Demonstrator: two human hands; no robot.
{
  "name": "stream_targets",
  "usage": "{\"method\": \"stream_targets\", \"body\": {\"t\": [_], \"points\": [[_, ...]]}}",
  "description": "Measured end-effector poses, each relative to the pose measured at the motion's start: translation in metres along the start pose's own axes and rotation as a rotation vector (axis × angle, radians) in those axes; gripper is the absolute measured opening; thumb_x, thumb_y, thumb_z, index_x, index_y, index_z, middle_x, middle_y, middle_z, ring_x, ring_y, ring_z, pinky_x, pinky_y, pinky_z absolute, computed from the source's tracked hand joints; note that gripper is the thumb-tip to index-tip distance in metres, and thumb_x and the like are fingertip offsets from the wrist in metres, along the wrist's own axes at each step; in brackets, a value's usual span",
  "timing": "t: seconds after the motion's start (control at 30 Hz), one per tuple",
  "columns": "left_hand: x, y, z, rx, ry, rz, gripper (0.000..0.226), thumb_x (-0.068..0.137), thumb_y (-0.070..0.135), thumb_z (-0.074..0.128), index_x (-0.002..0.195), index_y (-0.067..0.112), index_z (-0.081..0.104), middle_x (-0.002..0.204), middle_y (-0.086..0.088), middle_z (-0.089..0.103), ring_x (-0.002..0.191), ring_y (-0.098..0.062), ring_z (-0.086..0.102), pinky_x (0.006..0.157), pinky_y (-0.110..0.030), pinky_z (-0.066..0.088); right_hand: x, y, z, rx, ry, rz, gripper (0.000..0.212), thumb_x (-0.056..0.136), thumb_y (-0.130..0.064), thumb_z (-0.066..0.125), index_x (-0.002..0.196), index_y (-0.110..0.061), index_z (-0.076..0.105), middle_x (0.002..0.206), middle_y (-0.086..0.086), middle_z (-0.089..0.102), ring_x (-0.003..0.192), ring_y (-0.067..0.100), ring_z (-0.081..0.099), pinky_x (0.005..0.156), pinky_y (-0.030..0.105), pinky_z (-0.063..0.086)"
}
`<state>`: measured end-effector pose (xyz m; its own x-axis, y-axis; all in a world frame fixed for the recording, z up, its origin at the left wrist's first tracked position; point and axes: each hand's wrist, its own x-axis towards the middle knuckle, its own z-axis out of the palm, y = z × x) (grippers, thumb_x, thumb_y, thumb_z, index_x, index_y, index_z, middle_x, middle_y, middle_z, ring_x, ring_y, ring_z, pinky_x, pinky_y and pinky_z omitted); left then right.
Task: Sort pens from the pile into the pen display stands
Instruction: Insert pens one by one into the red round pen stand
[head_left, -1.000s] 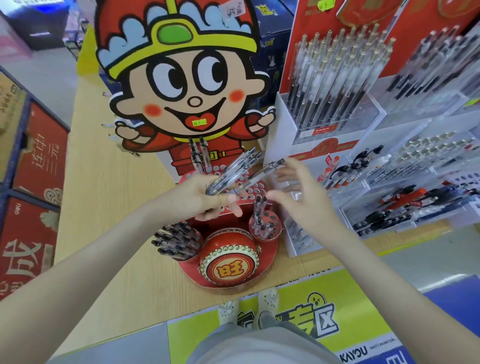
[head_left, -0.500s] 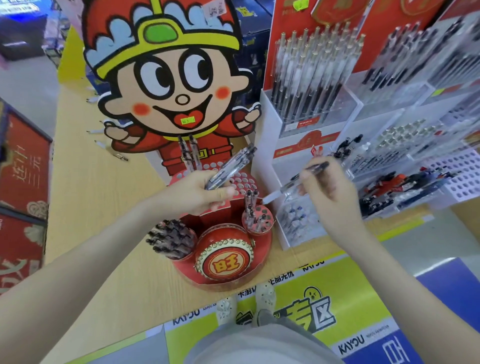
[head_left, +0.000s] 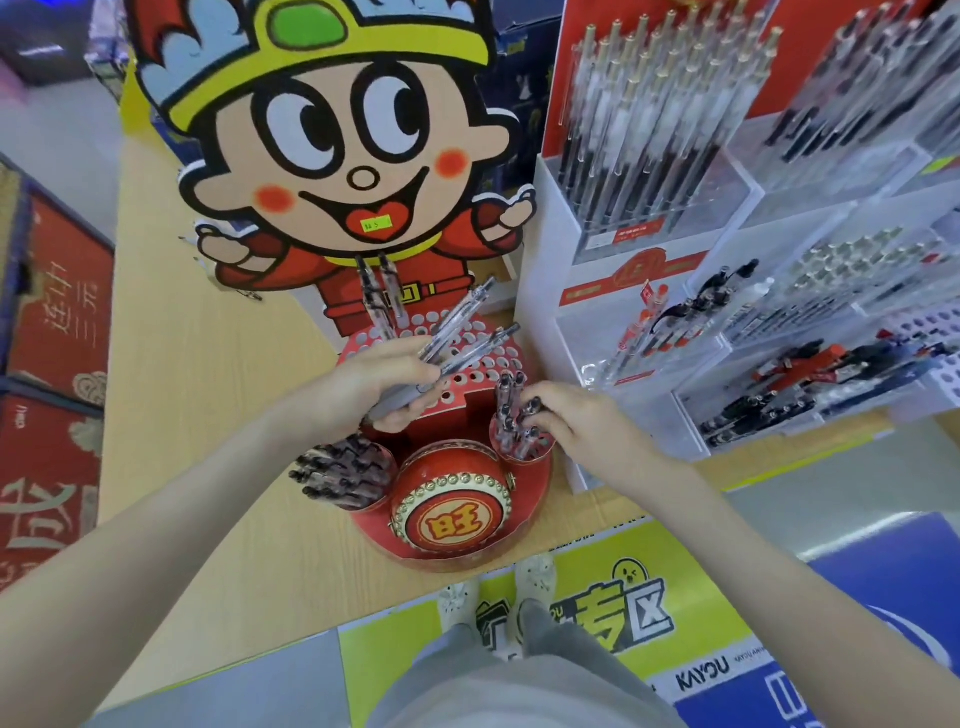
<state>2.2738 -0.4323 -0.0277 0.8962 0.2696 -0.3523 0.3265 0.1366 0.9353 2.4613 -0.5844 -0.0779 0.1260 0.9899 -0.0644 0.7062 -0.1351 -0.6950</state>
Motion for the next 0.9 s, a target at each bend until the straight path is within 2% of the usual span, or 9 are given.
{"method": "stream_targets", "body": {"t": [0.1,0.2,0.27,0.37,0.43,0.53,0.63,0.77,0.9], "points": [[0.0,-0.001,0.0,0.013,0.044,0.01,0.014,0.087,0.018,0.05,0.076,0.011,0.046,0.057,0.001,0.047,0.041,-0.01,0.034,0.042,-0.022,0.024,0.004,0.002,0.001,0.006,-0.052,0.007,0.02,0.092,-0.01,0.056,0.11,-0.004,0.062,0.105,0.01,0.067,0.099,0.026,0.062,0.089,0.037,0.045],[0.003,-0.001,-0.001,0.054,0.056,-0.001,0.016,0.089,0.023,0.052,0.074,0.022,0.054,0.06,0.003,0.05,0.045,-0.01,0.038,0.044,-0.021,0.028,0.007,0.009,0.002,-0.056,-0.09,-0.021,0.023,0.092,-0.008,0.057,0.113,-0.002,0.062,0.11,0.011,0.067,0.103,0.026,0.062,0.09,0.027,0.043],[0.006,0.0,-0.001,0.079,0.041,-0.006,0.017,0.089,0.026,0.052,0.073,0.021,0.054,0.06,0.003,0.05,0.047,-0.011,0.038,0.044,-0.021,0.028,0.008,0.009,0.0,-0.053,-0.128,-0.005,0.026,0.093,-0.01,0.056,0.117,-0.005,0.061,0.116,0.009,0.065,0.107,0.024,0.059,0.09,0.022,0.039],[0.008,0.0,0.001,0.112,0.042,0.001,0.017,0.091,0.029,0.051,0.078,0.018,0.053,0.06,0.003,0.052,0.049,-0.013,0.039,0.045,-0.022,0.03,0.008,0.005,-0.011,-0.056,-0.171,0.02,0.031,0.093,-0.013,0.055,0.124,-0.011,0.059,0.122,0.005,0.063,0.111,0.019,0.058,0.095,0.023,0.04],[0.01,0.0,0.003,0.113,0.057,0.012,0.016,0.091,0.032,0.05,0.084,0.018,0.054,0.065,0.001,0.054,0.051,-0.013,0.04,0.046,-0.022,0.031,0.003,-0.004,-0.025,-0.007,-0.07,0.039,0.028,0.093,-0.013,0.056,0.12,-0.017,0.061,0.115,0.0,0.066,0.103,0.009,0.06,0.092,0.021,0.043],[0.015,0.003,0.012,0.141,0.043,0.055,0.018,0.093,0.031,0.047,0.089,0.014,0.051,0.068,0.001,0.057,0.052,-0.014,0.04,0.047,-0.022,0.033,-0.005,-0.026,-0.041,0.408,0.135,0.127,0.025,0.088,-0.014,0.063,0.104,-0.032,0.058,0.097,-0.007,0.069,0.091,0.005,0.063,0.085,0.021,0.049],[0.023,0.008,0.024,0.204,-0.037,0.099,0.017,0.096,0.028,0.045,0.093,0.013,0.053,0.071,0.0,0.061,0.052,-0.013,0.045,0.047,-0.021,0.038,-0.006,-0.04,-0.043,0.786,0.193,0.139,0.018,0.089,-0.004,0.058,0.097,-0.019,0.061,0.081,-0.001,0.068,0.078,0.014,0.067,0.072,0.024,0.054],[0.03,0.012,0.032,0.232,-0.016,0.107,0.025,0.098,0.028,0.042,0.099,0.006,0.055,0.078,0.001,0.066,0.058,-0.013,0.057,0.05,-0.023,0.047,-0.013,-0.039,-0.052,0.848,0.384,0.148,0.016,0.091,0.002,0.053,0.087,-0.012,0.059,0.068,0.003,0.065,0.063,0.014,0.065,0.063,0.021,0.051],[0.031,0.008,0.024,0.16,0.127,0.104,0.02,0.095,0.026,0.043,0.098,0.011,0.056,0.083,-0.003,0.069,0.068,-0.017,0.064,0.06,-0.028,0.054,-0.029,-0.027,-0.069,0.761,0.6,0.103,0.016,0.092,0.001,0.054,0.094,-0.015,0.055,0.083,0.009,0.065,0.073,0.018,0.064,0.071,0.027,0.053]]}}
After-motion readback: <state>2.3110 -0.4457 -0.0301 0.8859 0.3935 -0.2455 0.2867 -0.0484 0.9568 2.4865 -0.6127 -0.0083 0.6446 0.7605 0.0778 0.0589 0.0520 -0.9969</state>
